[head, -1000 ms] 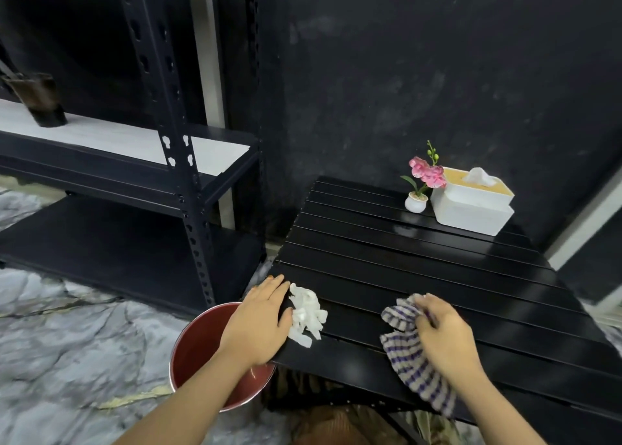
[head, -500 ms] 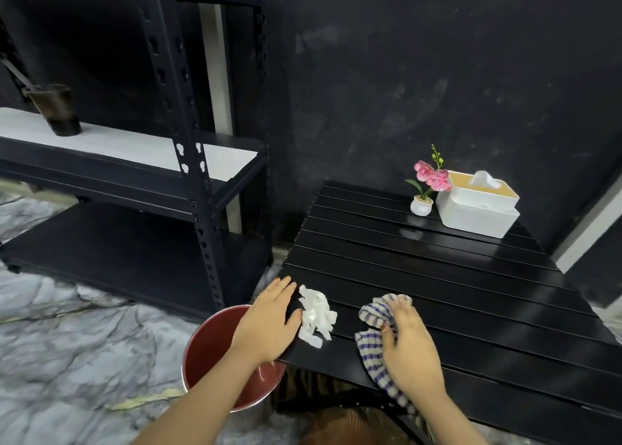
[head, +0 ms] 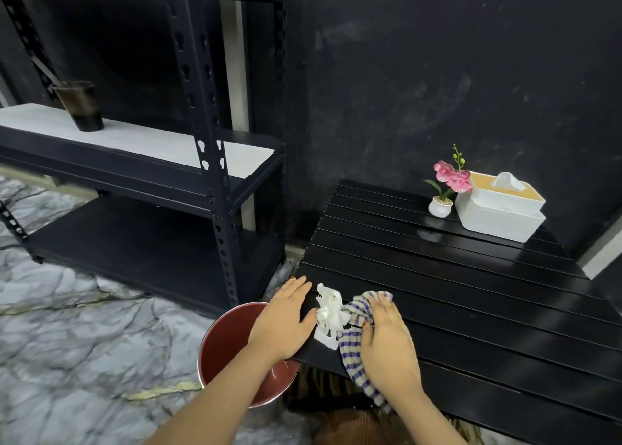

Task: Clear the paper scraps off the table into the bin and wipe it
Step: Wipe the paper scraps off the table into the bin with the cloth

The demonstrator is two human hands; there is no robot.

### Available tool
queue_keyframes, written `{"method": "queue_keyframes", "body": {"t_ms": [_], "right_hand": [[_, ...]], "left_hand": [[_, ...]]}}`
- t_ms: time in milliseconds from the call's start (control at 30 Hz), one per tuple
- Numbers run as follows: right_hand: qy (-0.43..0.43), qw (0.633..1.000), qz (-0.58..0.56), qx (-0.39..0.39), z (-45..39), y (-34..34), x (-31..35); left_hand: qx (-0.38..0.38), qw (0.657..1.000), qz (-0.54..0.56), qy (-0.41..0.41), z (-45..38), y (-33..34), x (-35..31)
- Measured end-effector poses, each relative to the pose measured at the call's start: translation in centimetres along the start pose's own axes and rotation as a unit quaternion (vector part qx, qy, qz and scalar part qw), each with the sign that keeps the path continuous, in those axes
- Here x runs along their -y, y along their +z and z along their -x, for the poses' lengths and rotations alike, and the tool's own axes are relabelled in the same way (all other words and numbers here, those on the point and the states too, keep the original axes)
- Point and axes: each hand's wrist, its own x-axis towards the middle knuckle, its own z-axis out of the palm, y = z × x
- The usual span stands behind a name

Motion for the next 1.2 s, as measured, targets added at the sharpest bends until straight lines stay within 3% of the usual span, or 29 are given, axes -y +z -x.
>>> {"method": "queue_keyframes", "body": {"t_ms": [167, 433, 567, 700, 833, 1033, 1200], "right_hand": [[-0.022, 1.000, -0.006, 0.012, -0.6, 1.1, 1.6], [-0.097, 0.994, -0.010, 0.045, -2.8, 6.3, 7.3], [-0.114, 0.987, -0.083, 0.079, -3.4, 6.9, 9.3], [-0.061, 0.977, -0.200, 0.037, -3.3, 5.3, 8.9], [0.023, 0.970, -0.241, -0.018, -3.1, 2.5, 6.4], [0.047, 0.981, -0.172, -0.074, -2.3, -1.6, 0.4], [0.064, 0.997, -0.028, -0.039, -2.5, -1.6, -1.1]], "left_hand": [[-0.035, 0.996, 0.075, -0.046, -0.1, -2.1, 1.6], [-0.071, 0.992, 0.045, -0.094, 1.7, -5.3, 5.8], [-0.086, 0.990, 0.040, -0.107, 1.9, -5.9, 6.3], [-0.080, 0.991, 0.033, -0.102, 1.7, -5.8, 5.8], [-0.063, 0.994, 0.037, -0.078, 1.0, -4.5, 4.1], [-0.024, 0.999, 0.012, -0.018, -0.3, -1.4, 0.0], [0.009, 0.998, -0.065, 0.014, -1.1, 0.8, -2.0]]}}
